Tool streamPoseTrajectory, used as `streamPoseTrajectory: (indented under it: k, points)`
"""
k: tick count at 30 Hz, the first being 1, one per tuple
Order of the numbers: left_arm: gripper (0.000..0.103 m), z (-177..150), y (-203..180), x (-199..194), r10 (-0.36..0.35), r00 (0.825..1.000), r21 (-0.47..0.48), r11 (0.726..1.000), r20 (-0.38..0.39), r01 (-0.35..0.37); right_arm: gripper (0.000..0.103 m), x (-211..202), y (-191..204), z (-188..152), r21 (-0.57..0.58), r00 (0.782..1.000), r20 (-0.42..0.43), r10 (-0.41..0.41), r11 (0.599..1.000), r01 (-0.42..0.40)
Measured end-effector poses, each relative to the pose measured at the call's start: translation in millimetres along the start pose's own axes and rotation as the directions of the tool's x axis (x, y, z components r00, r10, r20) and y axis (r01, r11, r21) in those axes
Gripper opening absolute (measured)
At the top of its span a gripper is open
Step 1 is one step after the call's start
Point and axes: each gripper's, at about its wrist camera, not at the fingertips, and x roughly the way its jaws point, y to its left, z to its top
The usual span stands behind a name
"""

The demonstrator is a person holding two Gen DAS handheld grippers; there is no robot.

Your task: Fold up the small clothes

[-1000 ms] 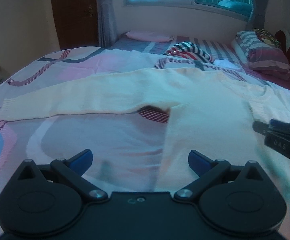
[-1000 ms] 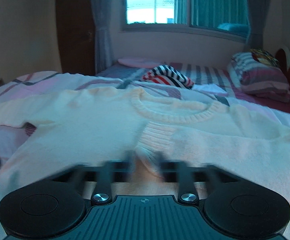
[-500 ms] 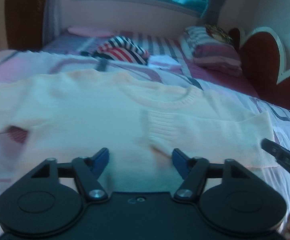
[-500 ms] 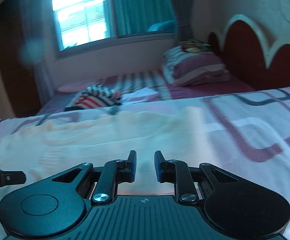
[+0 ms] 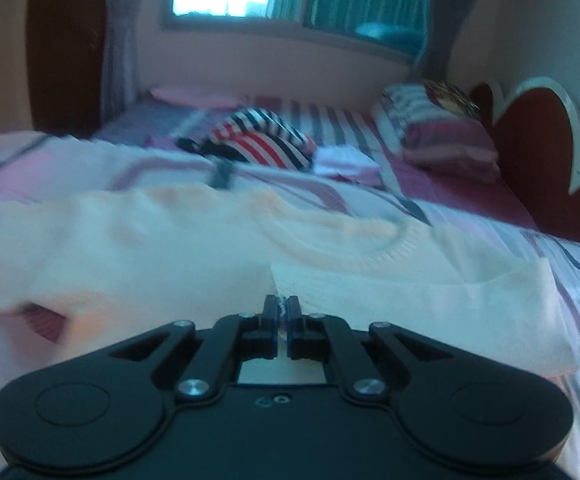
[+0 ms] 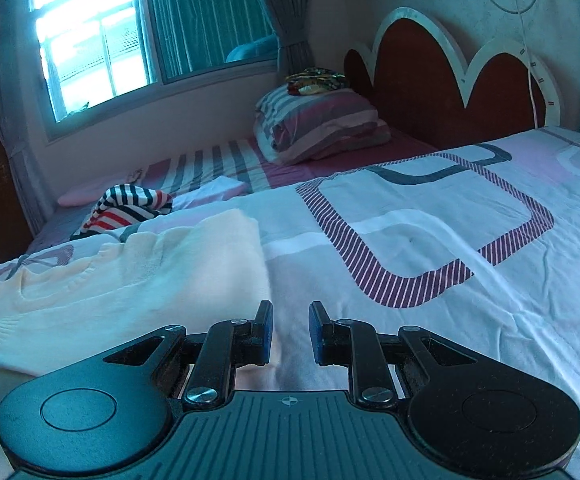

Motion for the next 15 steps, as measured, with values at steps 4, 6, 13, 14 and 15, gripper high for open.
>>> streamPoseTrajectory:
  k: [4, 6, 13, 14, 15]
  points:
    - [0.003, 10.4, 31.0, -5.6, 0.045, 0.999, -0.028, 0.999, 0.009, -0.044, 0.021, -2.2, 2.3, -2.6, 0.001, 0.999, -0.005, 0.032, 0.999, -0.032]
    - [0.003, 11.1, 43.0, -6.2, 0.066, 0.998, -0.033, 0.997, 0.008, -0.066, 0.021, -3.8, 6.5, -4.5, -0.004, 0.999, -0.007, 0.053, 0.999, -0.053]
    - [0.003, 8.0, 58.5, -7.4, 0.099, 0.995, -0.045, 0.994, 0.003, -0.098, 0.021, -2.6, 27.0, -12.0, -0.049, 0.992, -0.04, 0.118, 0.992, -0.12]
    - [0.003, 8.6, 60.6, -7.9, 0.103, 0.995, -0.047, 0.994, 0.005, -0.103, 0.021, -2.9, 29.2, -13.1, -0.058, 0.991, -0.043, 0.124, 0.99, -0.126]
    - [0.003, 8.3, 62.4, -7.7, 0.108, 0.994, -0.047, 0.993, 0.007, -0.107, 0.021, -3.3, 30.9, -14.0, -0.065, 0.991, -0.045, 0.129, 0.989, -0.131]
